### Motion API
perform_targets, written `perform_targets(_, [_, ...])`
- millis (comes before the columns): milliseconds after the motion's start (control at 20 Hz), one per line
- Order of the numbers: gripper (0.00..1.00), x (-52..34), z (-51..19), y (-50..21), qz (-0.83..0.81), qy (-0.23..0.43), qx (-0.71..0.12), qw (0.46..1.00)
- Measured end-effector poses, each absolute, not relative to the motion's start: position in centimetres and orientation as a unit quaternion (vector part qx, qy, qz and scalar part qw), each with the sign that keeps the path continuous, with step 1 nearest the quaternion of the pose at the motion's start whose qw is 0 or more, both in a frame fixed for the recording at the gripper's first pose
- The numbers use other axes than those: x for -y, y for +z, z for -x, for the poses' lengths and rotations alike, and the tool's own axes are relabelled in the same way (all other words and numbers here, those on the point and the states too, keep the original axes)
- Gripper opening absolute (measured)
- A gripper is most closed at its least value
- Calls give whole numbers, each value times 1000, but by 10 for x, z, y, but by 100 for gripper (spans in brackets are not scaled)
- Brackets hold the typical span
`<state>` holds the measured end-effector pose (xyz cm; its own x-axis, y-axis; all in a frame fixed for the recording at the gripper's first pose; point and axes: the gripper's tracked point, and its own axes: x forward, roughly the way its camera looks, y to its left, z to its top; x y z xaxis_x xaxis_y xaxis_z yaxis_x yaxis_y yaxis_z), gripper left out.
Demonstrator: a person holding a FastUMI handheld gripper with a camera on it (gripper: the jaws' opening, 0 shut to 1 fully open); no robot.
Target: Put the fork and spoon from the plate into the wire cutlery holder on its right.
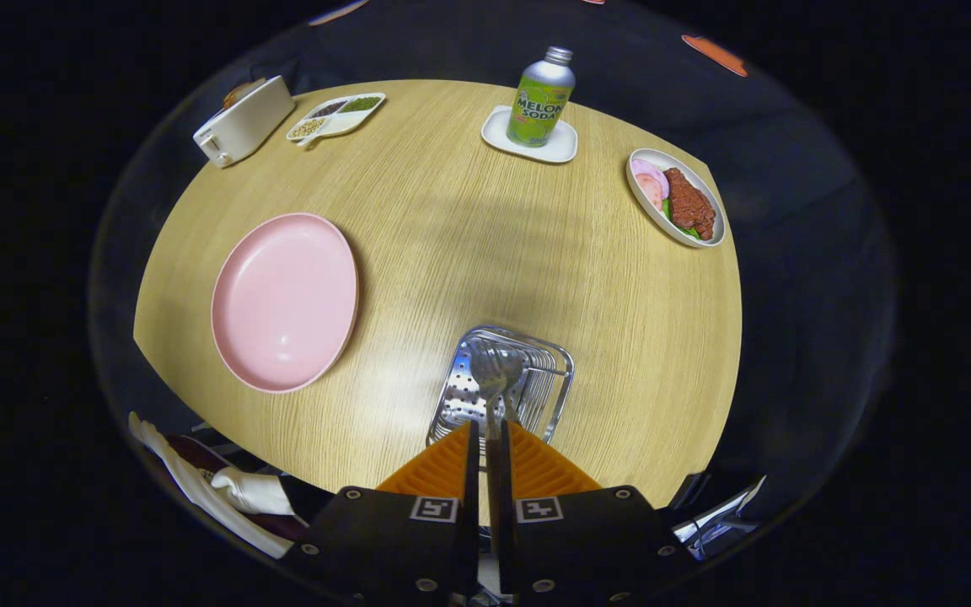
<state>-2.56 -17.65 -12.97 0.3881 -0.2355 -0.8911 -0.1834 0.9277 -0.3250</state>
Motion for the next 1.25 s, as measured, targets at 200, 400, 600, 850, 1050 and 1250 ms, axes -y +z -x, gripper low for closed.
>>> perform_targets(200, [38, 170, 15, -115, 168, -19, -519, 838])
perform_targets(400, [100, 141, -1, -88, 172, -8, -460, 871])
perform_targets(600, [100, 98, -37, -43, 164, 6, -370, 915])
perform_targets(850, [100, 44, -61, 46, 136, 25, -230, 963])
perform_targets(1050, [99, 31, -65, 112, 125, 19, -133, 983])
perform_targets(1250, [99, 29, -58, 166, 113, 9, -57, 992])
